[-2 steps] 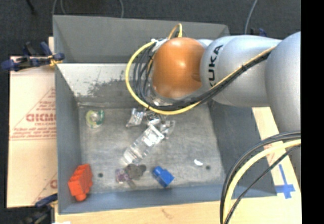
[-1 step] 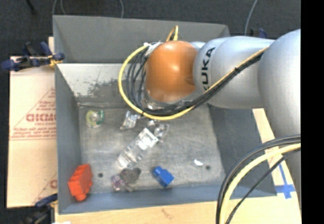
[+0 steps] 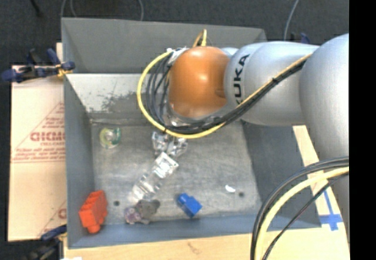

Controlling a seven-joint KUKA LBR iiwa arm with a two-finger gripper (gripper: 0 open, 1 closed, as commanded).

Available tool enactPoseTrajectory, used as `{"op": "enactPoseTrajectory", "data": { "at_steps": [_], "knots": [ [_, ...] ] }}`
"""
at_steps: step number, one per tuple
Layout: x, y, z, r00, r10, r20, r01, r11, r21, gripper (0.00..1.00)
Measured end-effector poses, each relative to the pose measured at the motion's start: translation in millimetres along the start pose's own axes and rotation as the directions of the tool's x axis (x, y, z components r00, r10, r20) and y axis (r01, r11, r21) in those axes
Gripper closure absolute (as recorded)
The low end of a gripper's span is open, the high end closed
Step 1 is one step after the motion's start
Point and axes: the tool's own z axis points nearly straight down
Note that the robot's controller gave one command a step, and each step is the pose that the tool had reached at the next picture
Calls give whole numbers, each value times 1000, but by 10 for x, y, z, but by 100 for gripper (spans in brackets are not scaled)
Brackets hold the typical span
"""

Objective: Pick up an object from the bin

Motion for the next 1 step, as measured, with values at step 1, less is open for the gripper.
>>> {"op": "enactPoseTrajectory", "data": {
  "at_steps": [1],
  "knots": [
    [1, -27, -137, 1000, 6, -7, -6, 1000, -9, 100]
  ]
}}
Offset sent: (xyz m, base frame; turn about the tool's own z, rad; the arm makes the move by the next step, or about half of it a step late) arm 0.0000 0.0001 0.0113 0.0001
